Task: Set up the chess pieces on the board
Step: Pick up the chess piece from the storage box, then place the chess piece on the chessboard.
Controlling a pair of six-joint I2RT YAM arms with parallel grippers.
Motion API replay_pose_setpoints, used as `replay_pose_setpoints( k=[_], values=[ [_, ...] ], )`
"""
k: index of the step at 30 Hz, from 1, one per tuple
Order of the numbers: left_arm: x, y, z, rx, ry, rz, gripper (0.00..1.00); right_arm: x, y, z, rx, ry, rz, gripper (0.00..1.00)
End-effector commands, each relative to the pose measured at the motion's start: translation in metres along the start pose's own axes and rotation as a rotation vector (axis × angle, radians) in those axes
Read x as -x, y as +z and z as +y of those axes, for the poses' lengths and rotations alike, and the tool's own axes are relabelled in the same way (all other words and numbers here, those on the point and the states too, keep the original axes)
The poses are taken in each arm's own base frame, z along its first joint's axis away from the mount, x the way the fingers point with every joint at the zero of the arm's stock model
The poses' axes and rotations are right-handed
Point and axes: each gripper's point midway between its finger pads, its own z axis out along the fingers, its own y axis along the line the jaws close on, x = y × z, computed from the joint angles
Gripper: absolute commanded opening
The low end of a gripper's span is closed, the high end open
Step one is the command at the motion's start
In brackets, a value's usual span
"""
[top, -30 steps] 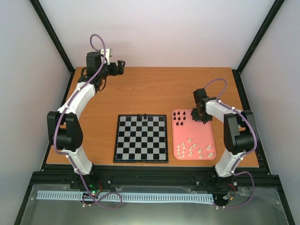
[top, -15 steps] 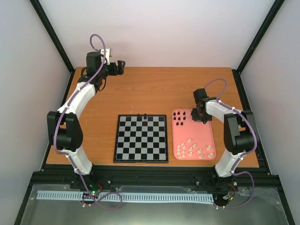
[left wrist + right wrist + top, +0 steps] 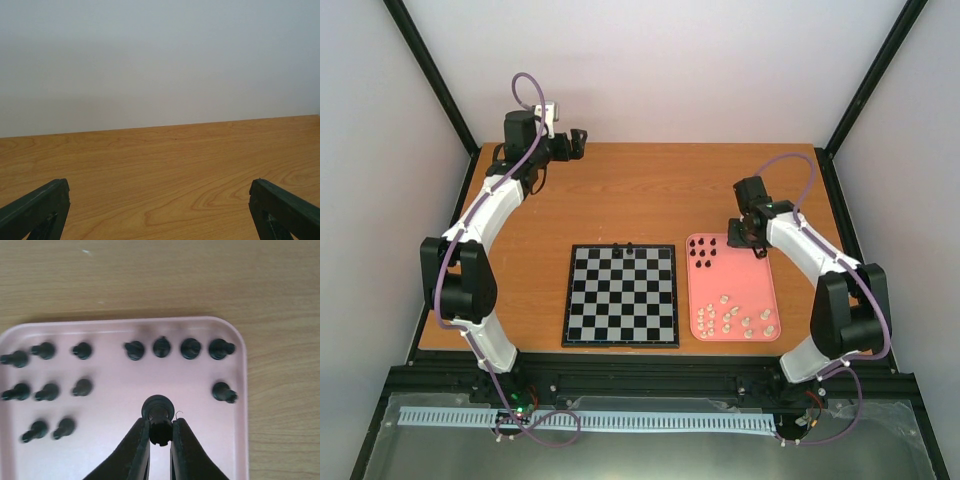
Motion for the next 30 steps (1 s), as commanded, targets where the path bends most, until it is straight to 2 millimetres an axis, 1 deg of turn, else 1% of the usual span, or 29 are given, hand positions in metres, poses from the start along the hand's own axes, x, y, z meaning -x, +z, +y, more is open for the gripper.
replay_pose_setpoints(
  k=[1, 5, 8, 13, 16, 18, 22, 24, 27, 28, 30],
  values=[
    [0.023, -0.005, -0.007, -0.017, 0.003, -0.058, 1.0, 0.007, -0.024, 0.026, 0.036, -0.067, -0.027, 0.13],
    [0.028, -0.011, -0.009, -0.019, 0.002, -0.077, 1.0, 0.015, -0.038, 0.063, 0.084, -0.148, -0.051, 0.13],
    [0.03, -0.015, -0.009, -0.011, -0.002, -0.087, 1.0, 0.021, -0.044, 0.096, 0.134, -0.211, -0.065, 0.13],
    [0.04, -0.027, -0.006, 0.027, -0.012, -0.126, 1.0, 0.03, -0.047, 0.15, 0.207, -0.303, -0.078, 0.13],
    [0.051, -0.038, -0.008, 0.034, -0.018, -0.167, 1.0, 0.033, -0.045, 0.184, 0.253, -0.354, -0.076, 0.13],
    [0.062, -0.048, -0.007, 0.054, -0.018, -0.199, 1.0, 0.034, -0.045, 0.207, 0.283, -0.393, -0.076, 0.13],
    [0.083, -0.072, 0.003, 0.149, -0.03, -0.272, 1.0, 0.033, -0.045, 0.252, 0.346, -0.463, -0.08, 0.13],
    [0.092, -0.086, 0.005, 0.181, -0.032, -0.307, 1.0, 0.034, -0.048, 0.275, 0.391, -0.493, -0.085, 0.13],
    [0.101, -0.102, 0.004, 0.198, -0.026, -0.34, 1.0, 0.03, -0.05, 0.306, 0.452, -0.548, -0.078, 0.13],
    [0.103, -0.106, 0.003, 0.198, -0.023, -0.348, 1.0, 0.031, -0.056, 0.319, 0.477, -0.567, -0.086, 0.13],
    [0.105, -0.114, 0.001, 0.199, -0.017, -0.363, 1.0, 0.023, -0.053, 0.34, 0.506, -0.614, -0.063, 0.13]
  ],
)
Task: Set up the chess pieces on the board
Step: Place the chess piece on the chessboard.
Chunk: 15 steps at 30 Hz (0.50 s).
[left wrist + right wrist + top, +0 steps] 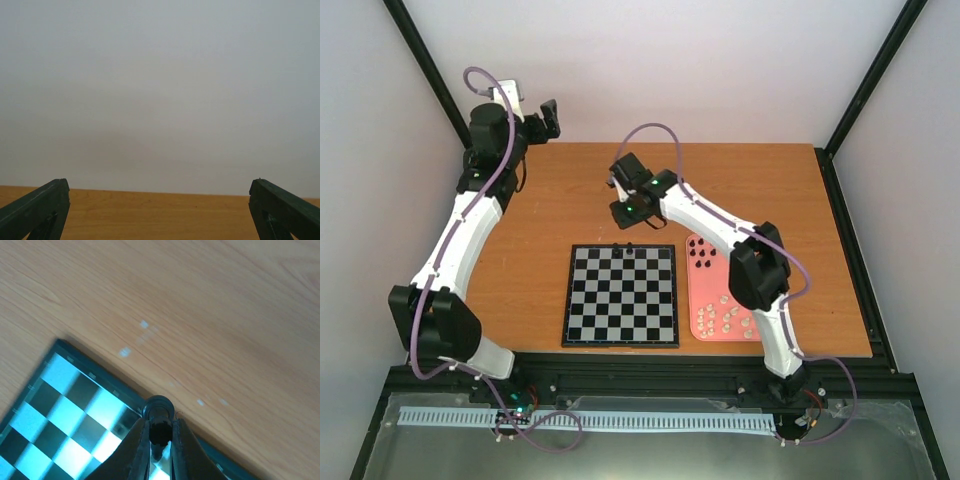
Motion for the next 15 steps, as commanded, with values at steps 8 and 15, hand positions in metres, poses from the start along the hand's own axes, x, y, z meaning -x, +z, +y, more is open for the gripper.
replay_pose_setpoints(
  k=[8, 15],
  values=[
    [0.035, -0.04, 0.008, 0.067, 0.013, -0.128, 1.0, 0.014, 0.036, 0.095, 0.215, -0.186, 0.079, 0.13],
    [0.036, -0.043, 0.006, 0.055, 0.019, -0.134, 1.0, 0.002, 0.047, 0.108, 0.248, -0.221, 0.113, 0.13]
  ],
)
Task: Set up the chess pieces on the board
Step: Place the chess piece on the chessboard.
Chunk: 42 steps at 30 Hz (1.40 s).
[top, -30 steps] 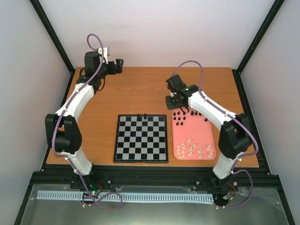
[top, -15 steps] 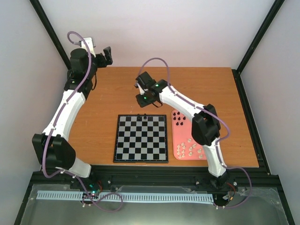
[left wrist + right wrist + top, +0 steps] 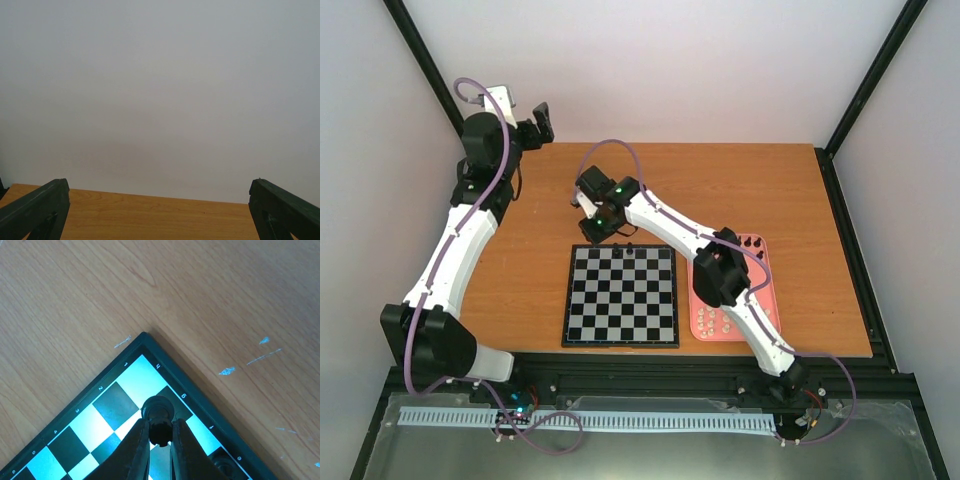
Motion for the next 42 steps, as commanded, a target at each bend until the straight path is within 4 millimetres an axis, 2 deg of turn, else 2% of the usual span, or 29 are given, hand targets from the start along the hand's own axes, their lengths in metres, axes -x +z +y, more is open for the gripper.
replay_pose_setpoints(
  k=[1, 17, 22, 29, 42],
  values=[
    [0.02, -0.009, -0.002, -0.004, 0.016, -0.063, 1.0, -0.002, -0.001, 0.016, 0.049, -0.043, 0.02, 0.13],
    [0.017, -0.008, -0.004, -0.02, 0.023, -0.055, 1.0, -0.004, 0.022, 0.035, 0.084, -0.088, 0.033, 0.14],
    [0.017, -0.007, -0.004, -0.018, 0.028, -0.056, 1.0, -0.003, 0.024, 0.032, 0.072, -0.091, 0.032, 0.14],
    [0.016, -0.007, -0.003, -0.011, 0.034, -0.054, 1.0, -0.013, 0.037, 0.026, 0.052, -0.087, 0.07, 0.14],
    [0.014, -0.005, -0.003, -0.012, 0.037, -0.05, 1.0, -0.015, 0.043, 0.023, 0.042, -0.088, 0.079, 0.14]
  ],
)
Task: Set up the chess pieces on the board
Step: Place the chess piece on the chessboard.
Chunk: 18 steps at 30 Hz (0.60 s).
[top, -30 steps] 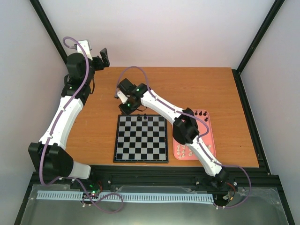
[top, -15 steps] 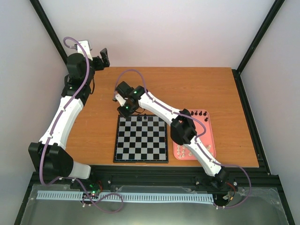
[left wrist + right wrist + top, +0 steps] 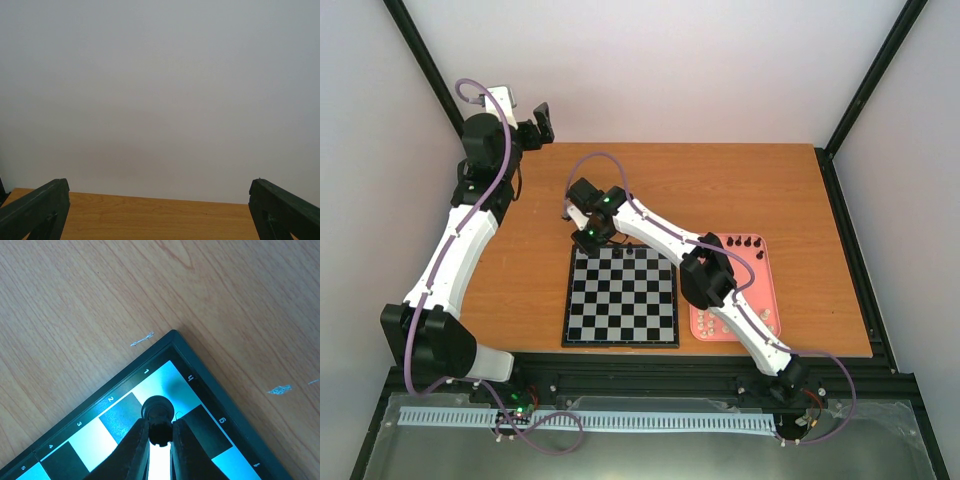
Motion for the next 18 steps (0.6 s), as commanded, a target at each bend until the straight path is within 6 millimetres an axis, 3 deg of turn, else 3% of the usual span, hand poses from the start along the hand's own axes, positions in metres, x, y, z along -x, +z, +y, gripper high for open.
replay_pose_setpoints(
  k=[1, 18],
  values=[
    [0.013, -0.004, -0.002, -0.007, 0.017, -0.039, 1.0, -0.001, 0.004, 0.003, -0.007, -0.023, 0.007, 0.14],
    [0.012, -0.003, -0.003, -0.011, 0.019, -0.038, 1.0, 0.002, 0.014, -0.008, -0.053, -0.025, -0.006, 0.16]
  ],
)
